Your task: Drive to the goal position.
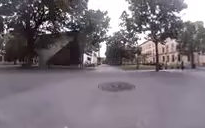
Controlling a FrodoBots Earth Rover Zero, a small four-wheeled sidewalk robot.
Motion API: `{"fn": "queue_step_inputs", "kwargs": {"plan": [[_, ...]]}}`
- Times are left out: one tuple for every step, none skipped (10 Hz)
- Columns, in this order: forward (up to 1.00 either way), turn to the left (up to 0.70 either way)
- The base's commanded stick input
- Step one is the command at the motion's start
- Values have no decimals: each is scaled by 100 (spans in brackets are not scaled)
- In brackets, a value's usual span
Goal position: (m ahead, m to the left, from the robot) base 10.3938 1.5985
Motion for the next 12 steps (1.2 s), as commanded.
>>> {"fn": "queue_step_inputs", "kwargs": {"plan": [[85, 0], [85, 0], [85, 0], [85, 0], [85, -34], [85, -34], [85, -34], [85, -34], [85, -11], [85, 0], [85, 0], [85, 0]]}}
